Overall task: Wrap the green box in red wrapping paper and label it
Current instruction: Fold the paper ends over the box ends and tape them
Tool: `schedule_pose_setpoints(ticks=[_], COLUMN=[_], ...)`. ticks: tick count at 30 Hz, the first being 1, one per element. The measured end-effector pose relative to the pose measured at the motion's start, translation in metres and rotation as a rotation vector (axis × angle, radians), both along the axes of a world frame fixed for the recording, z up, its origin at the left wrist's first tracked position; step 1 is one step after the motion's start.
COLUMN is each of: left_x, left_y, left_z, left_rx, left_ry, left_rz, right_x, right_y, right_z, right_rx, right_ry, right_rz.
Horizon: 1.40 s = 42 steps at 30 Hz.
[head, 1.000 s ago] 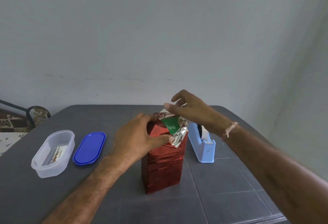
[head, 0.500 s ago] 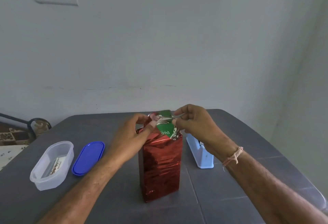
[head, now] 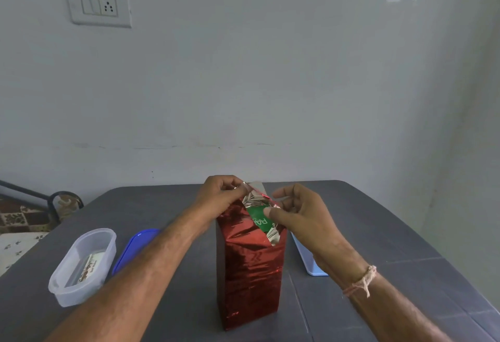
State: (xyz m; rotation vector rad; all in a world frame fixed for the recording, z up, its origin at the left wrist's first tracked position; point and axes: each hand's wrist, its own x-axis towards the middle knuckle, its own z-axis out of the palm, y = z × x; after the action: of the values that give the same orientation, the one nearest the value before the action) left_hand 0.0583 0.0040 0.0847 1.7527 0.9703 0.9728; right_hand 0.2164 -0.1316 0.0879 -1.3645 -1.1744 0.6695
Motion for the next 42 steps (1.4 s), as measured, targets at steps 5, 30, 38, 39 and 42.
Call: schedule_pose_setpoints(ticks=[5, 30, 38, 39, 42], left_x=[0.006, 0.014, 0.013, 0.013, 0.012], left_y=[0.000, 0.009, 0.007, 0.007, 0.009], left_z=[-0.002, -0.008, -0.010, -0.010, -0.011], left_rx=[-0.115, -0.134, -0.100, -0.090, -0.068], left_ry=[-0.120, -0.190, -0.191, -0.186, -0.172], left_rz=[0.013, 0.070, 0.054, 0.055, 0.051], right_x=[-0.002, -0.019, -0.017, -0.017, -0.017], right_y=[-0.005, 0.006, 0.006, 0.007, 0.009], right_z=[0.001, 0.003, 0.010, 0.011, 0.019], right_rx=[0.034, 0.082, 0.041, 0.035, 0.079], right_ry=[-0.061, -0.263, -0.305, -0.290, -0.082], right_rz=[0.006, -0.176, -0.133, -0.110, 0.010])
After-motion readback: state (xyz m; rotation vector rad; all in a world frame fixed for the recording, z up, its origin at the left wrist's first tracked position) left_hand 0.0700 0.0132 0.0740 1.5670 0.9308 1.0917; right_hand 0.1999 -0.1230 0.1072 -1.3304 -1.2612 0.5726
